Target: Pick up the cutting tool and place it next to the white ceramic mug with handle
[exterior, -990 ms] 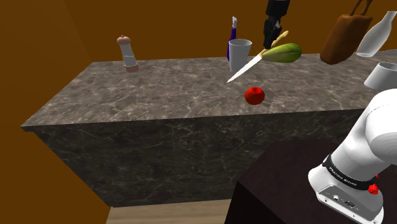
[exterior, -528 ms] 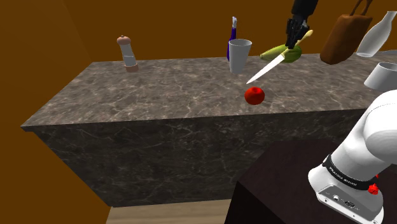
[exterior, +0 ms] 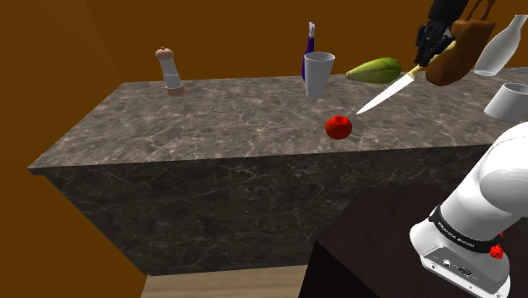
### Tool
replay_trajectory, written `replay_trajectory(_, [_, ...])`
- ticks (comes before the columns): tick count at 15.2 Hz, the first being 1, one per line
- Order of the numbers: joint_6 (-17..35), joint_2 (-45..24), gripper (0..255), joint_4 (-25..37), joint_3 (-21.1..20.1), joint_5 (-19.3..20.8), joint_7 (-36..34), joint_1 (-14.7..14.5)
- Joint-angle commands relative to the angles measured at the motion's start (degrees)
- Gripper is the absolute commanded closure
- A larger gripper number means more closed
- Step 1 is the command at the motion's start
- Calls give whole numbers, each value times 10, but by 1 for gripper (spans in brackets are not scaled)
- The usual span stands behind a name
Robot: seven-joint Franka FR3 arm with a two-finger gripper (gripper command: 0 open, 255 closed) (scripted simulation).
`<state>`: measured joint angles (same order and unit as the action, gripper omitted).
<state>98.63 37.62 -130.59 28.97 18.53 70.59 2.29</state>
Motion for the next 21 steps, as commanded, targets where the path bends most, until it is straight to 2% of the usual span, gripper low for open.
replay_trajectory(1, [-3, 13, 255, -4, 20, 15, 26, 13])
replay_trajectory(12, [-35, 59, 255, 22, 123, 91, 166, 70])
replay_trajectory(17, [-43, 58, 255, 58, 181, 119, 235, 81])
replay_trajectory(21, [-46, 48, 255, 98, 233, 137, 291, 78])
